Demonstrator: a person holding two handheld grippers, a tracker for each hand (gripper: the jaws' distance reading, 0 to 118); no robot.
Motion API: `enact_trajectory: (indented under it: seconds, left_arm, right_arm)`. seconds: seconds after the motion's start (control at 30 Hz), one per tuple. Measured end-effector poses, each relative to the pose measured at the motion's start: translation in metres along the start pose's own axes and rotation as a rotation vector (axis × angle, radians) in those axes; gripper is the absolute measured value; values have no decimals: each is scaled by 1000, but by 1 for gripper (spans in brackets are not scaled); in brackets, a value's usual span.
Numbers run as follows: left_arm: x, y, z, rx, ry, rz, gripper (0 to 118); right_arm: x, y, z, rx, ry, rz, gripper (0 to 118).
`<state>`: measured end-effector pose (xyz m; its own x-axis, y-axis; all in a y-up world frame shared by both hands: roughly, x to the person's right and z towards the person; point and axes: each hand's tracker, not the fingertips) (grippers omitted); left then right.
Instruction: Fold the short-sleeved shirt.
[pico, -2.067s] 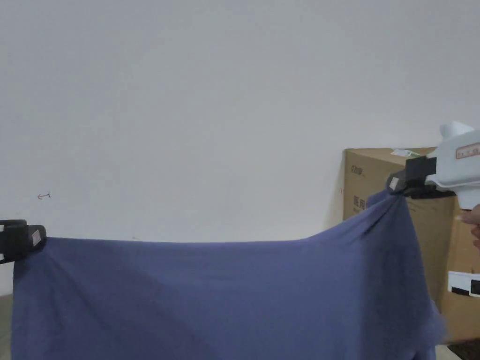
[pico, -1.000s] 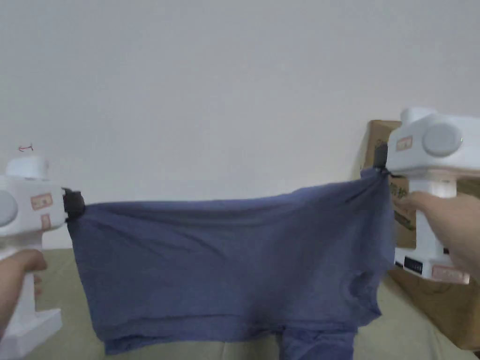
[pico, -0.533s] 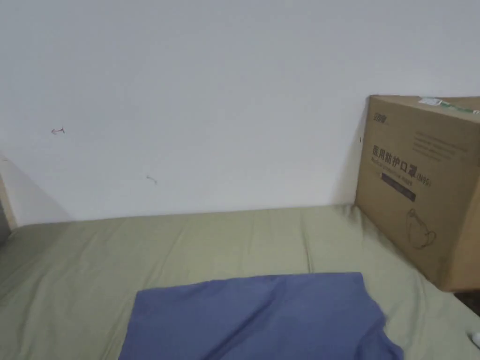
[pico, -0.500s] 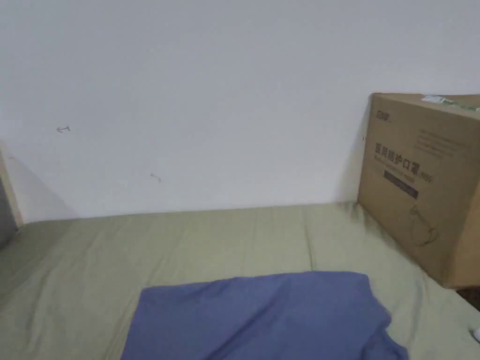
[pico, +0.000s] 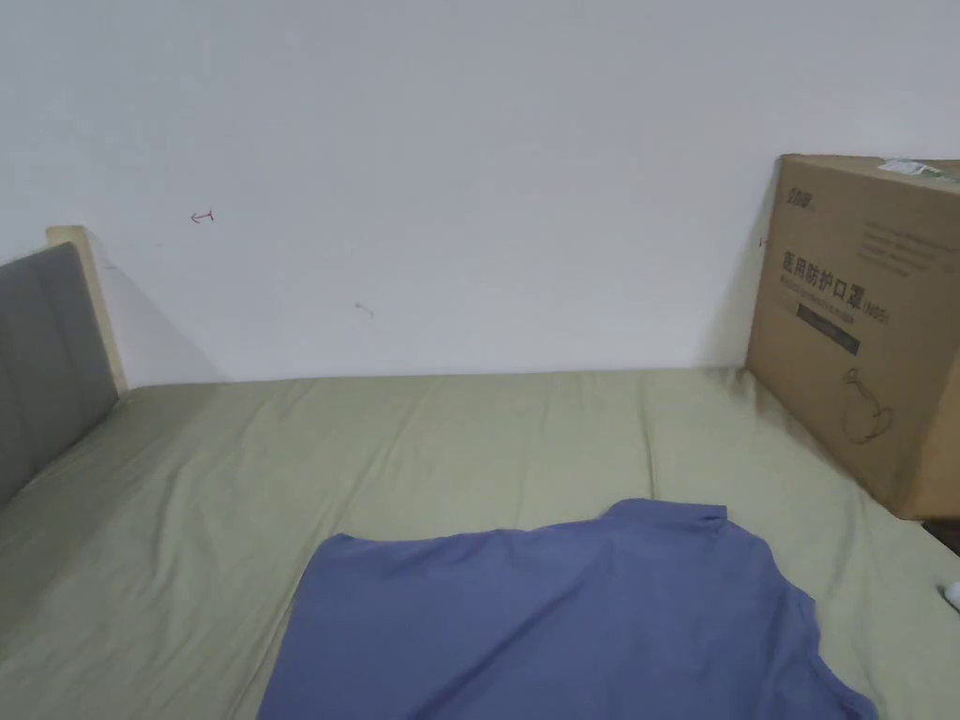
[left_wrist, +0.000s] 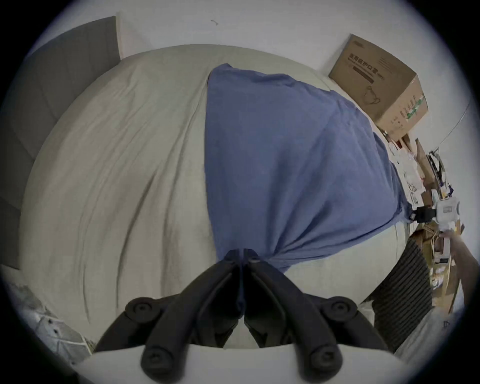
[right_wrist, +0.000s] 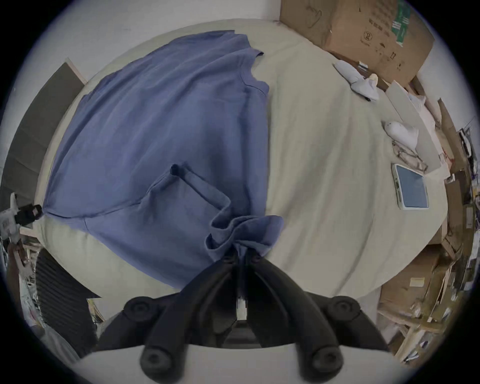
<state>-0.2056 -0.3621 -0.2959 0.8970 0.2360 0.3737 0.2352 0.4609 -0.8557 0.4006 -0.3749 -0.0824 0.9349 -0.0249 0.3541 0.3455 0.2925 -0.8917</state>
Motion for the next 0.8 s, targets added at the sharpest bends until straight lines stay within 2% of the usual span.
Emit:
enact_trajectory:
  seconds: [0.13,0.2,0.23,0.27,0.33,0.37,0.4,0.5,0.6,0.7,0.73,0.77,0.8]
  left_arm:
    - [-6,-3,-1,2,-27,43,2]
    - [-6,-3,3,8,-54,76,5]
    - [-6,-4,6,10,-68,93,16]
    - [-6,-4,9,16,-74,98,38]
    - [-3,-5,15,20,-88,100,107]
    - [-1,-5,20,26,-96,101,112]
    - [1,-3,27,47,-112,98,109]
    - [19,6,54,138,-93,48,109]
    - [51,19,91,364,-60,-23,109]
    - [84,24,118,616,-16,-20,103]
    - [94,23,124,700,-10,-7,92]
    - [105,22,130,766,-44,-9,76]
    - [112,21,133,801,-73,-16,53]
  right_arm:
    - [-5,-2,-2,19,-9,15,4]
    - [-8,-2,2,27,-17,5,11]
    - [-10,-2,4,34,-24,2,27]
    - [-12,-2,6,40,-40,5,42]
    - [-15,0,10,35,-57,33,83]
    - [-17,2,14,30,-60,47,88]
    - [-20,4,21,46,-60,59,88]
    - [-37,13,51,189,-148,76,88]
    - [-60,20,96,478,-52,74,88]
    - [-84,18,139,814,118,14,86]
    - [-92,17,149,892,160,14,80]
    - [-100,13,157,994,189,-6,68]
    - [-106,10,161,1069,186,-37,46]
